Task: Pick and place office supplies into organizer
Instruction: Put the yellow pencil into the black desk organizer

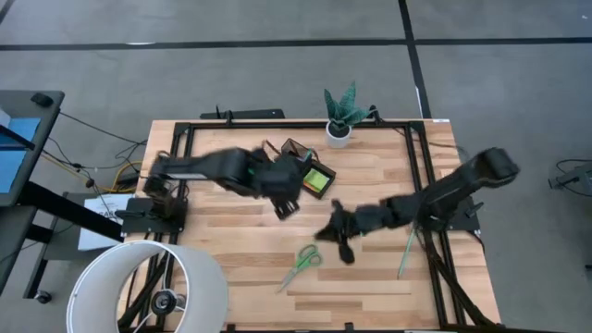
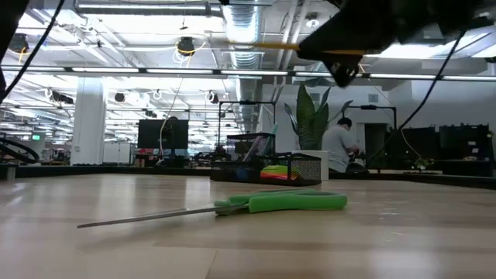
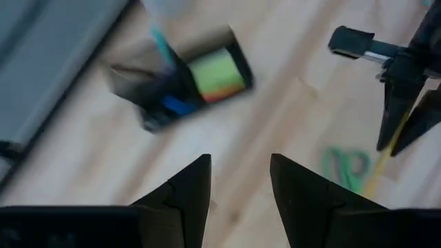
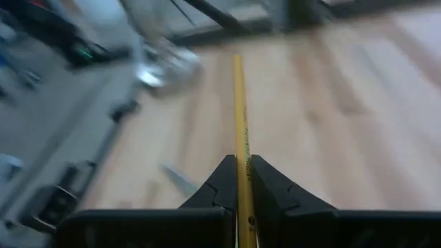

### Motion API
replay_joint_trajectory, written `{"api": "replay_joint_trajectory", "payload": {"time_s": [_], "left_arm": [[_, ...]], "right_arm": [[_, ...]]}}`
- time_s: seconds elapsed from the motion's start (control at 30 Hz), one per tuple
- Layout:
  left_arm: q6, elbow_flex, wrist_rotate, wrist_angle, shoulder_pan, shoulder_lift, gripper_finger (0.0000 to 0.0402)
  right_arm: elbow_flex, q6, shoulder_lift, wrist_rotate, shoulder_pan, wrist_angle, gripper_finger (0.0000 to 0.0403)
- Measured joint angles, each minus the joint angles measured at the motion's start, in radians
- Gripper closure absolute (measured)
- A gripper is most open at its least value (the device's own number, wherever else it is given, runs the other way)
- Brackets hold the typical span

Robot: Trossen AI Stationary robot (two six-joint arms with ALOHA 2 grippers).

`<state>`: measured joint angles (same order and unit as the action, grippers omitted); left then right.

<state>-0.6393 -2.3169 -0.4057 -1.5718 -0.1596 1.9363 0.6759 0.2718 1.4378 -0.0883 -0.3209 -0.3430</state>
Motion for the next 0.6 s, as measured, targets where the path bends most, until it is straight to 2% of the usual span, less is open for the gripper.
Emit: {"api": "replay_joint_trajectory", "payload": {"time_s": [0.13, 0.23, 0.4, 0.6], "left_arm": [[0.062, 0.0, -0.148, 0.0, 0.022, -0.08, 0.0258], [0.113, 0.0, -0.269, 0.0, 0.038, -0.12, 0.0258], [0.187, 0.0, -0.394, 0.0, 0.07, -0.142, 0.0258], [0.296, 0.0, -0.418, 0.001, 0.121, -0.137, 0.0258]], "right_arm": [[0.217, -0.01, -0.108, -0.002, 0.146, 0.554, 0.039], [0.427, -0.013, -0.09, -0.004, 0.275, 0.883, 0.039], [0.764, -0.017, 0.058, 0.011, 0.491, 1.238, 0.039], [1.054, -0.029, 0.298, 0.032, 0.66, 1.517, 0.0387]]}}
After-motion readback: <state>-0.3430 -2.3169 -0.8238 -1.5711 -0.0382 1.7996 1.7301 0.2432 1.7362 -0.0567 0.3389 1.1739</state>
